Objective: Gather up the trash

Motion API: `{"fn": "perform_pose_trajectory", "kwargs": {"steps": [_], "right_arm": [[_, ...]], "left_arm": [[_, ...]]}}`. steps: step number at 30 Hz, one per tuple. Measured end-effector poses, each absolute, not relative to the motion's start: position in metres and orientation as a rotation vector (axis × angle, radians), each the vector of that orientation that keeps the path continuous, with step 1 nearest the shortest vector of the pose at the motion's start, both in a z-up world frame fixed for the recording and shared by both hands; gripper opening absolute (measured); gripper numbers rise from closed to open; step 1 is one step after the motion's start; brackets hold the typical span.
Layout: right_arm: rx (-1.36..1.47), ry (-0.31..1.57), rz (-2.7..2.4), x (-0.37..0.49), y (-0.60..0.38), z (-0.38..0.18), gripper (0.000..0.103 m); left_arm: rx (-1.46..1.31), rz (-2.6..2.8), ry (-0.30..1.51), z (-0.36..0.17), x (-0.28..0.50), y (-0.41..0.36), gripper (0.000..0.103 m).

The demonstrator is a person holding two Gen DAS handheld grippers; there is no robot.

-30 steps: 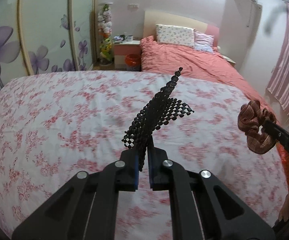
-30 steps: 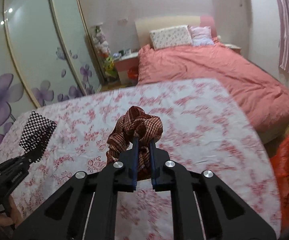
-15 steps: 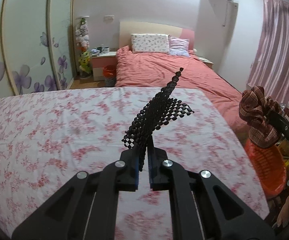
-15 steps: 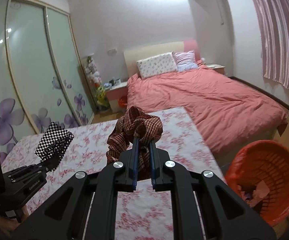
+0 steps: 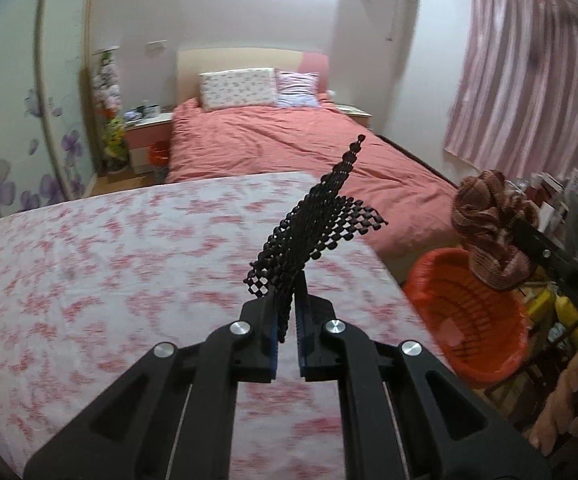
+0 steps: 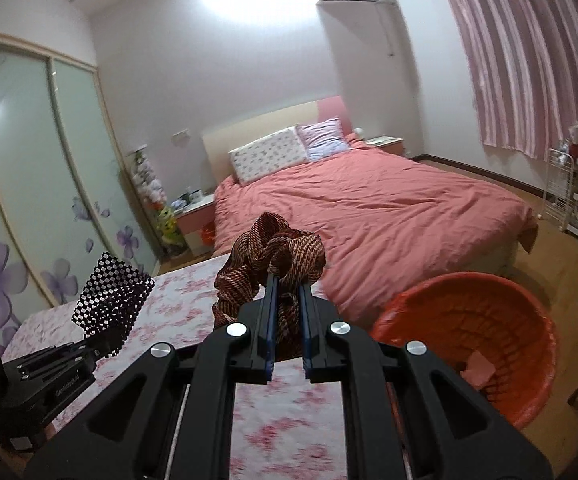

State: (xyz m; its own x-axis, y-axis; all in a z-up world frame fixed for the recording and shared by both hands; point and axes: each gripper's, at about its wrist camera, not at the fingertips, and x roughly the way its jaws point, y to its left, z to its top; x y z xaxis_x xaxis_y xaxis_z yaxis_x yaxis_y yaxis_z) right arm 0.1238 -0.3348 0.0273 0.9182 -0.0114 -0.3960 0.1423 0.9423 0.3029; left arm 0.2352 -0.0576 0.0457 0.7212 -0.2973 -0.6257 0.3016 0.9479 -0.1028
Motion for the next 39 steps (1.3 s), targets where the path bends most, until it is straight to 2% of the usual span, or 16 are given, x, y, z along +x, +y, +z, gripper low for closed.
{"fn": "perform_pose_trajectory", "kwargs": {"steps": [11,18,19,21,23,25,27,31,32,35,37,39], "right_arm": [[0.417,0.369,-0.260,0.108,-0.407,0.008,0.010],[0.476,0.417,-0.327,0.116,-0.450,-0.018,0.012],[0.486,0.430,-0.322,0.116,-0.455,-0.022,0.017],[0.508,0.456,-0.314,0.118,-0.462,-0.031,0.022],[0.506,0.475,-0.311,0.119,-0.464,-0.036,0.039],[0.498,0.480,-0.315,0.115,-0.463,-0.037,0.049],[0.486,0.485,-0.322,0.110,-0.459,-0.037,0.055],[0.430,0.464,-0.357,0.101,-0.456,-0.030,0.081],[0.383,0.451,-0.382,0.096,-0.449,-0.024,0.088],[0.269,0.404,-0.408,0.082,-0.433,-0.011,0.100],[0.182,0.379,-0.440,0.069,-0.416,-0.002,0.101],[0.138,0.366,-0.480,0.058,-0.407,0.003,0.101]], "left_arm": [[0.017,-0.570,0.739,0.024,0.225,-0.175,0.008],[0.060,-0.673,0.815,-0.006,0.231,-0.247,0.010],[0.066,-0.671,0.829,-0.012,0.233,-0.253,0.012],[0.067,-0.674,0.865,-0.024,0.238,-0.262,0.027],[0.073,-0.661,0.892,-0.037,0.240,-0.265,0.035],[0.076,-0.649,0.905,-0.043,0.242,-0.261,0.038],[0.071,-0.626,0.914,-0.048,0.244,-0.254,0.041],[0.066,-0.586,0.883,-0.038,0.241,-0.234,0.046],[0.074,-0.567,0.854,-0.033,0.236,-0.225,0.051],[0.086,-0.506,0.770,-0.017,0.216,-0.197,0.066],[0.077,-0.464,0.721,-0.008,0.203,-0.176,0.074],[0.061,-0.404,0.667,0.004,0.188,-0.152,0.087]]}}
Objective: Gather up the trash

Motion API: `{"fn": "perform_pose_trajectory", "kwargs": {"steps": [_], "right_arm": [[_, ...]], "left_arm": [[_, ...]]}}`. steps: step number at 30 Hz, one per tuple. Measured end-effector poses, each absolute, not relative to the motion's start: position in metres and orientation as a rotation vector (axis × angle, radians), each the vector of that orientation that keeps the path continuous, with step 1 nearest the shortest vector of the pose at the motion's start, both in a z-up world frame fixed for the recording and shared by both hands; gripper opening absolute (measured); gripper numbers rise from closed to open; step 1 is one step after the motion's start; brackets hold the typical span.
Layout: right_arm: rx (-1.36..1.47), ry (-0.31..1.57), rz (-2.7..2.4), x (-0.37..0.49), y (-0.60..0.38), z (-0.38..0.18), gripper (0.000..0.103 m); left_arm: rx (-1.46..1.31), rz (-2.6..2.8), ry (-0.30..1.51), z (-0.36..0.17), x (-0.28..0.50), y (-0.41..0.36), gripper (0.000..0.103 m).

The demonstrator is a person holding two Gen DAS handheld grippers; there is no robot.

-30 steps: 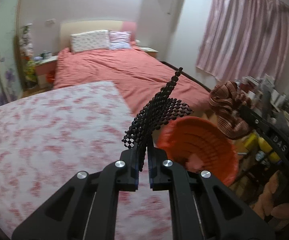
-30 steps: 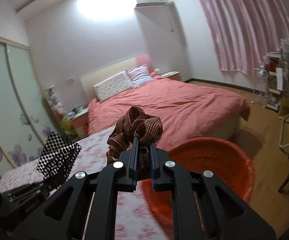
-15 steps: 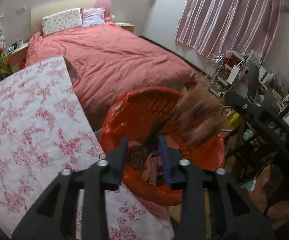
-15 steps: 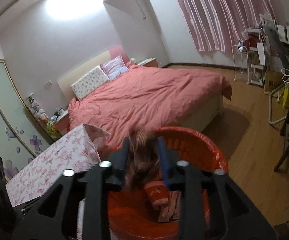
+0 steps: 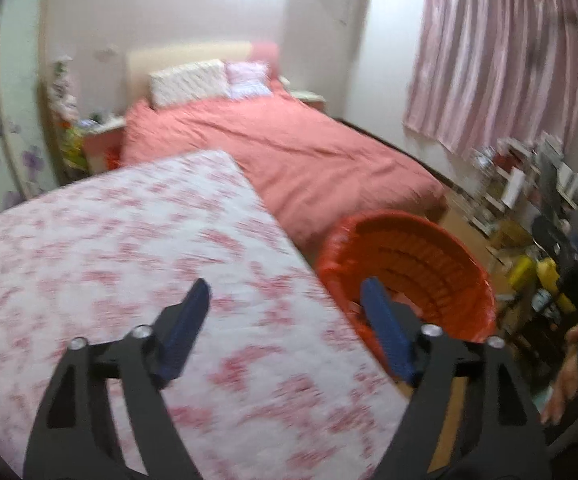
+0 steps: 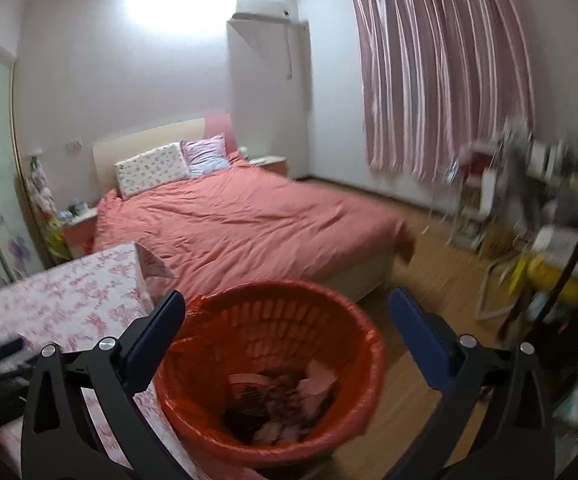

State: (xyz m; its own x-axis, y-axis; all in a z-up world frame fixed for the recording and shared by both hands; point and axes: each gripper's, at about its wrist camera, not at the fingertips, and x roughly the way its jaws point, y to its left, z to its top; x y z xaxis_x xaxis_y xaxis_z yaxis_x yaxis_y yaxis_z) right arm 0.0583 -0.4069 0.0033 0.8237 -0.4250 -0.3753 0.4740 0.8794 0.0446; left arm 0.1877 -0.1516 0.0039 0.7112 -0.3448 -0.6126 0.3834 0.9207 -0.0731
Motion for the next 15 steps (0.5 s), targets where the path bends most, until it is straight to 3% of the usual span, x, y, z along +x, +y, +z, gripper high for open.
{"fn": "perform_pose_trajectory", "kwargs": {"steps": [3,15], "right_arm": [[0.092,0.315,-0.513,0.036,-0.393,0.012,0.101],[0.102,0.169,-0.482,-0.044,-0.349,0.030,0.101]], "left_arm": [[0.035,-0.339,0.604,0.017,0.165,-0.122,0.099],[0.022,-0.125,0.474,0.029,0.071,-0.044,0.099]]}}
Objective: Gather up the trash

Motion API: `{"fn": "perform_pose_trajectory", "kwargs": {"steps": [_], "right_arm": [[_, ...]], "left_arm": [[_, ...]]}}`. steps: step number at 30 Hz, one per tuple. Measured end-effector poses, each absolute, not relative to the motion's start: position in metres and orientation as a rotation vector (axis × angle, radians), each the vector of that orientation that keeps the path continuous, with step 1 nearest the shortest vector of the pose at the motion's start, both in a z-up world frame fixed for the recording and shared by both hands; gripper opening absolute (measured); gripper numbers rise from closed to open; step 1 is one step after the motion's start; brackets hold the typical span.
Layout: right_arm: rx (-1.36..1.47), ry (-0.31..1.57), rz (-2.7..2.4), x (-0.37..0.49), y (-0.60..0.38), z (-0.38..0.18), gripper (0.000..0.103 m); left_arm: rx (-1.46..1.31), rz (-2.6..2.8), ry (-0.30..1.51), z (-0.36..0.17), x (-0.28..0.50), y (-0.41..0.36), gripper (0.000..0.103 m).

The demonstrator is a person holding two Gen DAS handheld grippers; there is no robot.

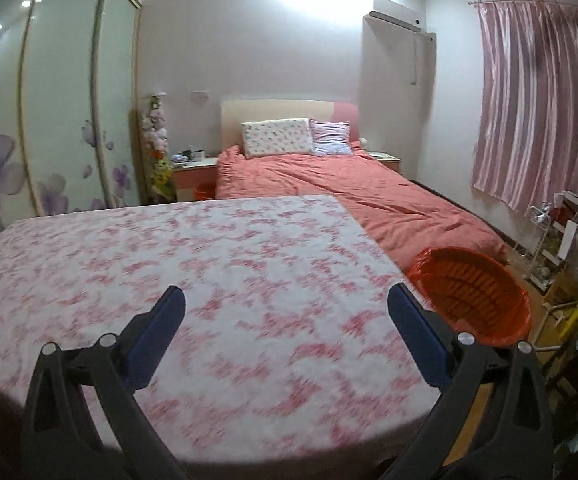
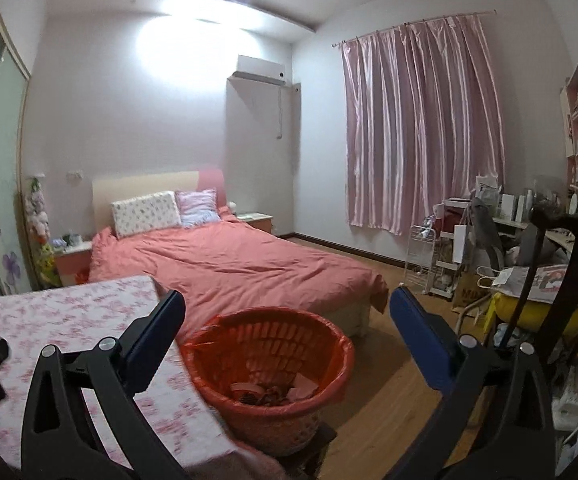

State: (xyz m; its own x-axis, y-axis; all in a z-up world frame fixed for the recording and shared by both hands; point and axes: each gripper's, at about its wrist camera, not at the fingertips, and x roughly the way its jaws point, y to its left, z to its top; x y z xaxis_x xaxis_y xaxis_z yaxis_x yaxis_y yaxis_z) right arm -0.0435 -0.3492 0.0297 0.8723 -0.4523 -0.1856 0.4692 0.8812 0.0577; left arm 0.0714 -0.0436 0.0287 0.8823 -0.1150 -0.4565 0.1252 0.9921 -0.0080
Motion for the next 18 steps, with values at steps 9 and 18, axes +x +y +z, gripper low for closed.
{"fn": "perform_pose_trajectory", "kwargs": {"steps": [9,18], "right_arm": [[0.073,0.237,-0.425,-0.052,-0.319,0.006,0.101],[0.076,0.330,-0.417,-0.054,-0.306,-0.009,0.101]], "left_arm": [[0.018,-0.096,0.504,0.005,0.032,-0.019,0.099],[-0.022,-0.076,0.529,-0.005,0.018,-0.002,0.099]]}}
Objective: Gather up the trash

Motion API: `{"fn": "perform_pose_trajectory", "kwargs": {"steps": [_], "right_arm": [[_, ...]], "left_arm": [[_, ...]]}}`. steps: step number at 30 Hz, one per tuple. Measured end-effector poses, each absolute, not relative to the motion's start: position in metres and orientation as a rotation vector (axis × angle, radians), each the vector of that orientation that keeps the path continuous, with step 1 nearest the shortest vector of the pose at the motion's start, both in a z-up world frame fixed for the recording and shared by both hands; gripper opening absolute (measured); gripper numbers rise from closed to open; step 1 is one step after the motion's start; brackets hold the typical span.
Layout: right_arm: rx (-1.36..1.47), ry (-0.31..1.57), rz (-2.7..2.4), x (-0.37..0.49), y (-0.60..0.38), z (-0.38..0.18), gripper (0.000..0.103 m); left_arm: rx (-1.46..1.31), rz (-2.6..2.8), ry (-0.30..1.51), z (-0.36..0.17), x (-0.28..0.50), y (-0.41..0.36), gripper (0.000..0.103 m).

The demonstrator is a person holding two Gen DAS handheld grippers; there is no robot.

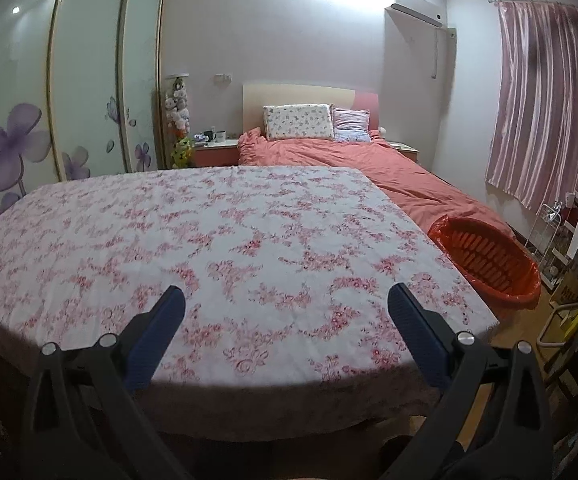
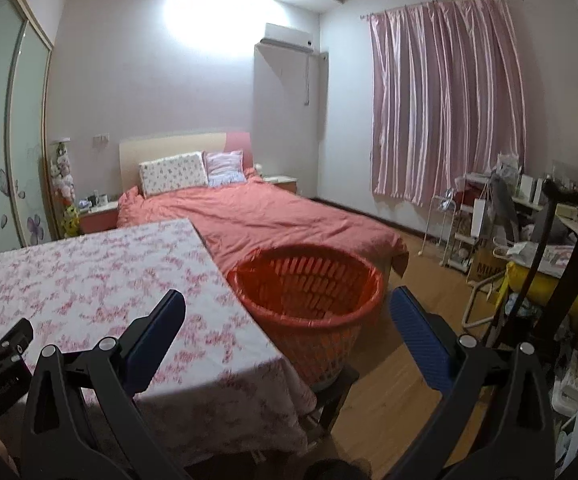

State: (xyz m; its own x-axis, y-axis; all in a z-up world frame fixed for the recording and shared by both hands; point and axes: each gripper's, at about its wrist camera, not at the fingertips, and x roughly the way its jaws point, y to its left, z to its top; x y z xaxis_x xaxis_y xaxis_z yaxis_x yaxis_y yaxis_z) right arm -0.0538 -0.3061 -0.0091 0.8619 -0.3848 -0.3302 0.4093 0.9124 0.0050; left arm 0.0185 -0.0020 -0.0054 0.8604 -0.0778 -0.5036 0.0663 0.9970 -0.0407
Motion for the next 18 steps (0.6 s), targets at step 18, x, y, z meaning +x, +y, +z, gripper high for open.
{"fn": "perform_pose_trajectory", "kwargs": {"steps": [18], "right_arm": [[0.105,0.444,-0.441,-0.057,-0.301,-0.028,0.101]], "left_arm": [[-0.041,-0.023,0.575,-0.013,0.013,0.003,0.099]]}}
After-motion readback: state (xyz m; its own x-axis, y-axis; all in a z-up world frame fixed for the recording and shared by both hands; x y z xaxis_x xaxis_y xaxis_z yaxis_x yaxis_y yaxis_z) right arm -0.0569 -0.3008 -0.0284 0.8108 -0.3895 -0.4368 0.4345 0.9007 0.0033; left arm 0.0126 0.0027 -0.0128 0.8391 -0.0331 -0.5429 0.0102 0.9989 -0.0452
